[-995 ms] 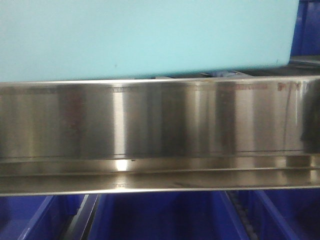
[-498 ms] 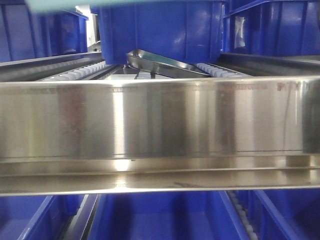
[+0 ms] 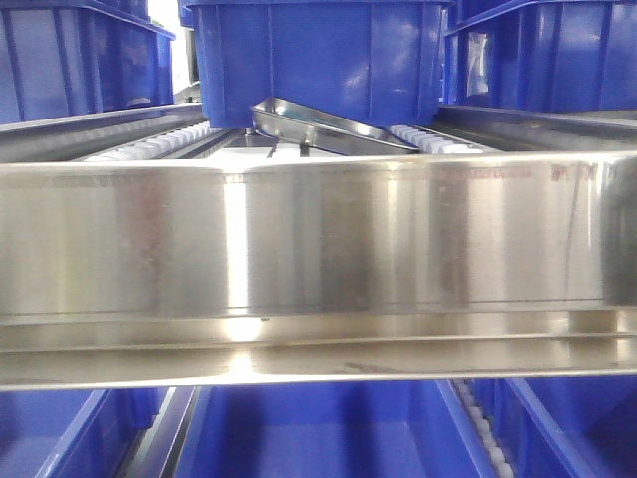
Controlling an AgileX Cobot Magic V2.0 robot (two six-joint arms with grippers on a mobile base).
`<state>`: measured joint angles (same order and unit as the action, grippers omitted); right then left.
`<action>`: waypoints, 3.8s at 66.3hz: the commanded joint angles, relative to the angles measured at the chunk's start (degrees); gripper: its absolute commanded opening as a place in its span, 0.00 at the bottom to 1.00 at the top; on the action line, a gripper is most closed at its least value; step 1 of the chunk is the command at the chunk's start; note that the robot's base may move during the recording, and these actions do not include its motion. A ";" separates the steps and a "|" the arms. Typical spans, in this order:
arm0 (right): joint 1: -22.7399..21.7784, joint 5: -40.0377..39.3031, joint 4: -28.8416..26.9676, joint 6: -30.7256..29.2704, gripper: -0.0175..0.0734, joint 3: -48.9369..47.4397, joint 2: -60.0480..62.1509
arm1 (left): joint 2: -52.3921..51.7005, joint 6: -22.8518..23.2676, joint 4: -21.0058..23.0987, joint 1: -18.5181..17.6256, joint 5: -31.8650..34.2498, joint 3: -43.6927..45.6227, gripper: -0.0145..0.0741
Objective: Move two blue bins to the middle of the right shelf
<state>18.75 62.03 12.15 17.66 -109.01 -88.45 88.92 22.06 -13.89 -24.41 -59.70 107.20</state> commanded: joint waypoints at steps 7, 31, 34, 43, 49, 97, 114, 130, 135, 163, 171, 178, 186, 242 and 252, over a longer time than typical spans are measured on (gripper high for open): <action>0.31 -3.34 -0.90 -0.35 0.01 -0.76 0.66 | -0.58 2.08 -1.39 -0.26 5.42 2.97 0.04; 0.31 -4.89 -0.77 -0.35 0.01 -0.76 0.66 | -2.67 2.11 -3.45 -0.26 4.84 3.61 0.04; 0.31 -6.05 -0.68 -0.35 0.01 -0.76 0.66 | -3.29 2.11 -3.85 -0.26 5.69 3.61 0.04; 0.31 -8.92 -0.68 -0.35 0.01 -0.76 0.66 | -4.15 2.11 -5.70 -0.26 6.22 3.61 0.04; 0.31 -8.92 -0.68 -0.35 0.01 -0.76 0.66 | -4.15 2.11 -6.31 -0.26 6.92 3.61 0.04; 0.31 -9.04 -0.68 -0.35 0.01 -0.76 0.66 | -4.02 2.11 -6.83 -0.26 9.56 3.61 0.04; 0.31 -10.79 -0.68 -0.35 0.01 -0.76 0.66 | -4.02 2.11 -6.90 -0.26 9.78 3.61 0.04; 0.31 -11.61 -0.68 -0.35 0.01 -0.76 0.66 | -4.02 2.11 -6.90 -0.26 9.78 3.61 0.04; 0.31 -11.61 -0.68 -0.35 0.01 -0.76 0.66 | -4.02 2.11 -6.90 -0.26 9.78 3.61 0.04; 0.31 -15.06 -0.68 -0.35 0.01 -0.76 -1.73 | -4.02 2.11 -6.90 -0.26 9.78 3.61 0.04; 0.31 -16.31 -0.68 -0.35 0.01 -0.76 -2.54 | -4.02 2.11 -6.90 -0.26 9.78 3.61 0.04; 0.31 -16.55 -0.68 -0.35 0.01 -0.76 -3.01 | -4.02 2.11 -6.90 -0.26 9.78 3.61 0.04; 0.31 -16.55 -0.68 -0.35 0.01 -0.76 -3.01 | -4.02 2.11 -6.90 -0.26 9.78 3.61 0.04; 0.31 -16.65 -0.68 -0.35 0.01 -0.76 -2.91 | -4.02 2.11 -7.08 -0.26 9.78 3.61 0.04; 0.31 -16.65 -0.68 -0.35 0.01 -0.76 -2.91 | -4.02 2.11 -7.08 -0.26 9.78 3.61 0.04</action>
<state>18.98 48.07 11.04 18.02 -109.23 -91.49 85.69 24.07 -23.51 -24.08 -54.20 110.09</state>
